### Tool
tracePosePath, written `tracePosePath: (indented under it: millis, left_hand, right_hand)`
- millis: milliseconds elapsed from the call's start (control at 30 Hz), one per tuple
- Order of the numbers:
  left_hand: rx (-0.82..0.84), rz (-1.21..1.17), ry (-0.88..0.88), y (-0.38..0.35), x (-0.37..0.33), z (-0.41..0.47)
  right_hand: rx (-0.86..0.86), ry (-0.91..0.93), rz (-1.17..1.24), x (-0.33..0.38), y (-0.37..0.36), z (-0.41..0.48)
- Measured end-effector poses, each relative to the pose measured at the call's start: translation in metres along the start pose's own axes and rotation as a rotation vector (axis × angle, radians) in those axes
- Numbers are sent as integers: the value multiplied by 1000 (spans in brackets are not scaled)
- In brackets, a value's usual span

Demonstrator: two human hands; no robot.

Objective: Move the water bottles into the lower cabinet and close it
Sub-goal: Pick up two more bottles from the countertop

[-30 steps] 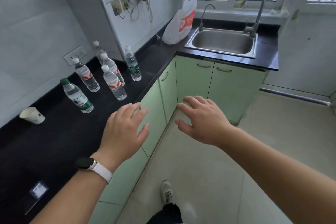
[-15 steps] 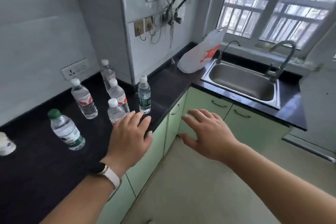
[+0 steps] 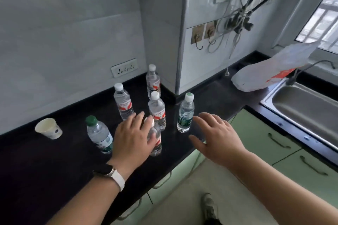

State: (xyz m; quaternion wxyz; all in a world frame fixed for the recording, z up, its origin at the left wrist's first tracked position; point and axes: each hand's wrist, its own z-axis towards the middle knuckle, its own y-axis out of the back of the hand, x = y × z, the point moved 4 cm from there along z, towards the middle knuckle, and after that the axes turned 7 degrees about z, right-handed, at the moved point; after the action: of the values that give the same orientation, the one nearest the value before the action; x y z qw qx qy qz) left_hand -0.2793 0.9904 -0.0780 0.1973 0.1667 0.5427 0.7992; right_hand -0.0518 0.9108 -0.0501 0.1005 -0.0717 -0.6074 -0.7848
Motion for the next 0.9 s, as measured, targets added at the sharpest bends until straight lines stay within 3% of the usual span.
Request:
tracePosePath:
  millis: [133,367,567,900]
  left_hand:
    - [26,-24,165,-15,1,11]
    - [94,-278,554,-39,-21,17]
    - [66,-634,1037,-57,-33,1]
    - [77,-766,1173,-81,-47,-10]
  right_hand:
    - [-8,-11,97,-30,-21,45]
    - [149,-22,388,-73,-51,108]
    - [364,-137,682,-101,-82,132]
    - [522,-120,756,-110,-121,141]
